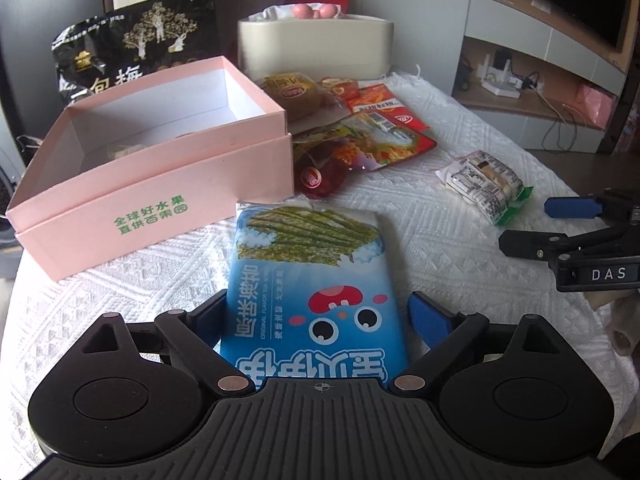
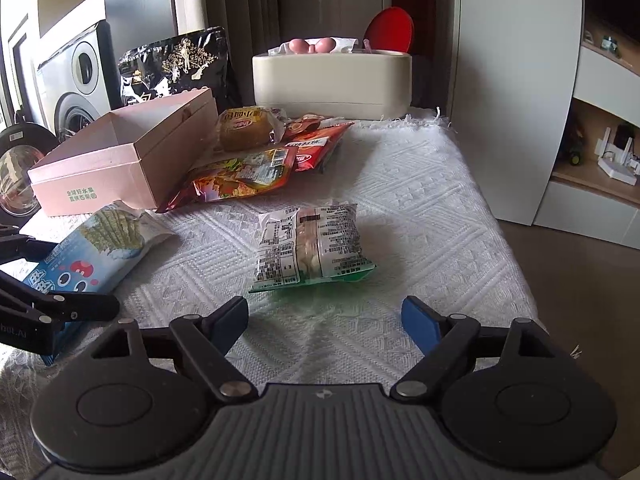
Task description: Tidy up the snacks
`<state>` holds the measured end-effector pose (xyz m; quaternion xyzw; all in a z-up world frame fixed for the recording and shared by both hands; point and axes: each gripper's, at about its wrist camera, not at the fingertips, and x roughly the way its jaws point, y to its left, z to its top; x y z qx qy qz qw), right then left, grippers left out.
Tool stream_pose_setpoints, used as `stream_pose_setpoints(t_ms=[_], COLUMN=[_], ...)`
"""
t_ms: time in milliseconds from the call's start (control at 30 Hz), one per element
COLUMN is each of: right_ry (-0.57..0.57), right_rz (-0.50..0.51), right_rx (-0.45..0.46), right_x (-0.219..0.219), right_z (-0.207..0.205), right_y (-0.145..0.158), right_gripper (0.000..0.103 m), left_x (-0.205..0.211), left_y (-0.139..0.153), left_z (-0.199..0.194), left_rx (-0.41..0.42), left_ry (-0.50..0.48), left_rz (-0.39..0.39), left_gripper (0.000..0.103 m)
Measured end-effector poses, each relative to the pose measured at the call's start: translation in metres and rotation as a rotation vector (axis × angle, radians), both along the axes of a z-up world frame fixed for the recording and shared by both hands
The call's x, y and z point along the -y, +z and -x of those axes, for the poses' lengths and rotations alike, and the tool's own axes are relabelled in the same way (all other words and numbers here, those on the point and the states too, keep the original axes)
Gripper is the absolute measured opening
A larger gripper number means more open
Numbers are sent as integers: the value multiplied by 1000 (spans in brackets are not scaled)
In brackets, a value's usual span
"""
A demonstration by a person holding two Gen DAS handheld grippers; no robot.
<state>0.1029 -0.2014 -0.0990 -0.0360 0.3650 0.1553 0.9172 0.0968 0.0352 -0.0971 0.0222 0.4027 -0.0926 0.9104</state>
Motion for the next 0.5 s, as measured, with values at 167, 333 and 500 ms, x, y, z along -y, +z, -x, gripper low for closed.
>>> stream_pose_setpoints(t_ms=[167, 333, 500], right_ry=[53, 73, 149], right_rz=[10, -54, -91], right_rx=[-20, 26, 56], right_x=[0, 4, -18], right_z=[-1, -8, -42], right_y=[1, 16, 38], right_gripper=[92, 92, 92], left_x=[-2, -20, -35], left_y=[1, 15, 35], left_z=[3, 11, 22], left_rx=[0, 14, 74], left_ry=[-24, 32, 80], left_rz=[-6, 101, 132], left_gripper=[93, 85, 85])
